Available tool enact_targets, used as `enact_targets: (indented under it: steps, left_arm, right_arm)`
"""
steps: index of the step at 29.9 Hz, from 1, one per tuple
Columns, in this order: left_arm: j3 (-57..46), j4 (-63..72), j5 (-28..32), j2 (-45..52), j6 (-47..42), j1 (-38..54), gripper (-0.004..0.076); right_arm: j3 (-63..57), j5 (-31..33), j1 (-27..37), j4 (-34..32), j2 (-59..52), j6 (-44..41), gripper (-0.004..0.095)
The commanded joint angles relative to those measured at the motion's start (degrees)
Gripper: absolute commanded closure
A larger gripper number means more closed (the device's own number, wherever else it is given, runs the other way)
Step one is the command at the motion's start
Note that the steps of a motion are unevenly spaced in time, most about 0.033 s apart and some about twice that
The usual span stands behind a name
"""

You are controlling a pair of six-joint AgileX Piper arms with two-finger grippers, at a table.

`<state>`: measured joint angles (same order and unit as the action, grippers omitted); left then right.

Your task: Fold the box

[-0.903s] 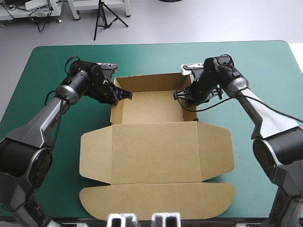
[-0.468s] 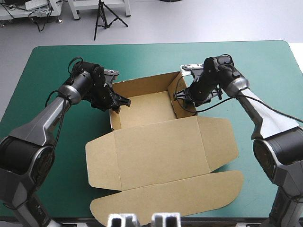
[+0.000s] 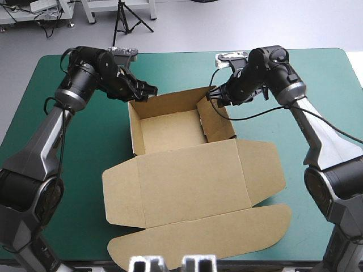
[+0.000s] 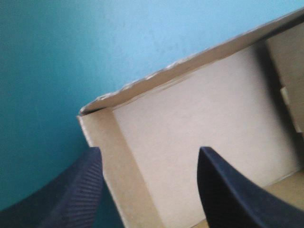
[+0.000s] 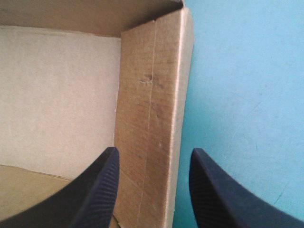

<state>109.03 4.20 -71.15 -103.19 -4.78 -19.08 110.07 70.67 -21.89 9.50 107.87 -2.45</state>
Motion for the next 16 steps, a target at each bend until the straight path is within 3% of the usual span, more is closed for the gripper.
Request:
enact_targets:
  steps: [1, 6, 11, 16]
  left_arm:
    - [5.8, 4.3, -2.8, 5.6, 0.5, -0.3, 0.0408]
    - [6.1, 5.8, -2.8, 13.0, 6.2, -0.3, 0.071]
    - [1.1, 5.5, -2.8, 22.5, 7.6, -0.3, 0.0733]
    - [-10.9, 5.3, -2.8, 32.5, 9.2, -0.3, 0.0733]
  right_arm:
    - [3.7, 0.9, 0.0, 0.1, -4.5, 1.2, 0.047]
    - [3.7, 0.9, 0.0, -2.2, -5.4, 1.2, 0.047]
    - [3.7, 0.9, 0.0, -1.9, -3.2, 1.2, 0.0471]
    - [3.7, 0.9, 0.0, -0.6, 0.8, 2.4, 0.0471]
